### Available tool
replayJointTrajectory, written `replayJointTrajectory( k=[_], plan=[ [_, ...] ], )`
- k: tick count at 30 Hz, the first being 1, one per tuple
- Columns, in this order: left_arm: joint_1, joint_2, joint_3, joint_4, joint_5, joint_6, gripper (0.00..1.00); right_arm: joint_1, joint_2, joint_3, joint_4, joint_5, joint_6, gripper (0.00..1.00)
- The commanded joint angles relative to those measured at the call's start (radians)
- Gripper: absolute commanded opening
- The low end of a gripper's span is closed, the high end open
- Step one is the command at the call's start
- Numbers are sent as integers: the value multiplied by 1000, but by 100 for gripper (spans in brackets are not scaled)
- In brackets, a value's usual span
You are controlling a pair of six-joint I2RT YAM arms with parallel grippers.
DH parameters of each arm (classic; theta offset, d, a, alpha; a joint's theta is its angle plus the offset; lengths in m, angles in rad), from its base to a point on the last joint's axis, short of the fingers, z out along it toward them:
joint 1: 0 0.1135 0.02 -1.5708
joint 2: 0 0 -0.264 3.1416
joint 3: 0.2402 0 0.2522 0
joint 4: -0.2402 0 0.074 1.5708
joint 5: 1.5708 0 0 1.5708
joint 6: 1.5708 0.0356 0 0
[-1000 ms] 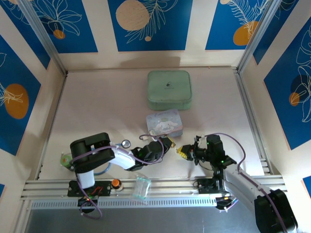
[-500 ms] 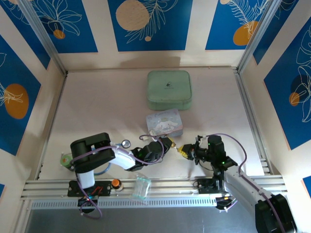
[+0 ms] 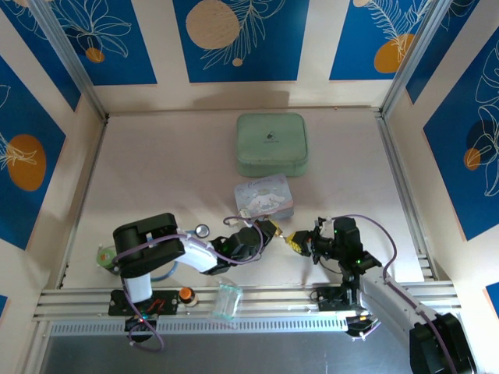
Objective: Unlock the padlock with the key
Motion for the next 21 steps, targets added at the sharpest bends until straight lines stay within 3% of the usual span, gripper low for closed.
replayJointTrajectory(
  k=[1,21],
  plan=[
    [-44,35,18,-11,104,-71,0,10,-32,-33,98,34,22,0],
    [-41,58,41,2,97,-65,0,54,-62,-37,105,53,7,0]
  ],
)
